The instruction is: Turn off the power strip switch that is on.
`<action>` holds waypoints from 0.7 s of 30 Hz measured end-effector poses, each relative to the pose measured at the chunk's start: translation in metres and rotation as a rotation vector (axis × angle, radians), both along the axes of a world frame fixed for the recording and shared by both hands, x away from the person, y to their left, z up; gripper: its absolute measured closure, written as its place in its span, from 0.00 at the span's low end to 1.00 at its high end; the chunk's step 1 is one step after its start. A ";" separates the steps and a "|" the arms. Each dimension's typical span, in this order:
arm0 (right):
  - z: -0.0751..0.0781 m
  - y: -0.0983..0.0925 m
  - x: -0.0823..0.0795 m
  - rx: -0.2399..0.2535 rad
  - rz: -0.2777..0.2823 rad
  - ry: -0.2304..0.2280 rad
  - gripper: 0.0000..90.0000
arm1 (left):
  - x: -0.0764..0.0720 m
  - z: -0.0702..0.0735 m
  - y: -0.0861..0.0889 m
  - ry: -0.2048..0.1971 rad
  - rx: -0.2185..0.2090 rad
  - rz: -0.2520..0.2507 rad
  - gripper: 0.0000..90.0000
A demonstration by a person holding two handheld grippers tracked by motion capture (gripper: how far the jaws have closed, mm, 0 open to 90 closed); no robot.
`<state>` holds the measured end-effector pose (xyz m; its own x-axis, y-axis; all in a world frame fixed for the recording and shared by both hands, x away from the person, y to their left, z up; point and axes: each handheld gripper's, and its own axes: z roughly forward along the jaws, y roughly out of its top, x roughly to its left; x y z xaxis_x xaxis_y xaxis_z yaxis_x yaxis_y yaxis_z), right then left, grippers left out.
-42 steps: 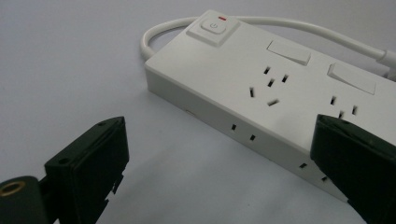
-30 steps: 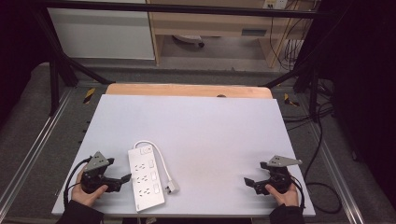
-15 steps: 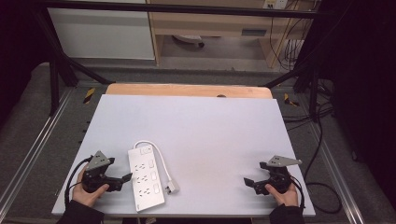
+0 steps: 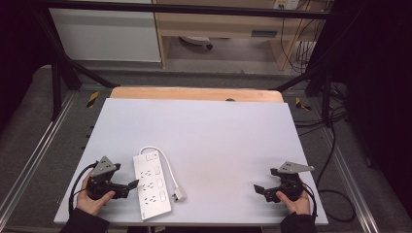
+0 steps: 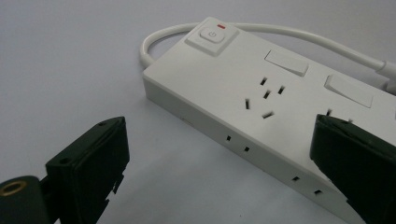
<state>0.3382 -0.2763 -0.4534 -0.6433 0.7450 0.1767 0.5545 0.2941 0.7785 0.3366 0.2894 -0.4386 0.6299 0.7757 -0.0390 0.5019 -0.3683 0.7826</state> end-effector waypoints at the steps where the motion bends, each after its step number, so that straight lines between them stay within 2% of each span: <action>1: 0.000 0.000 0.000 0.000 -0.002 -0.002 0.01 | 0.000 0.000 -0.001 0.001 0.002 -0.001 0.05; 14: 0.000 0.000 0.000 -0.003 -0.001 -0.003 0.01 | 0.001 0.009 -0.014 0.001 0.011 -0.018 0.05; 19: 0.000 0.000 0.000 -0.006 -0.001 -0.002 0.01 | 0.001 0.014 -0.016 0.007 -0.006 -0.024 0.06; 21: 0.000 0.000 0.000 -0.006 -0.002 0.001 0.01 | 0.002 0.015 -0.017 0.002 0.001 -0.024 0.06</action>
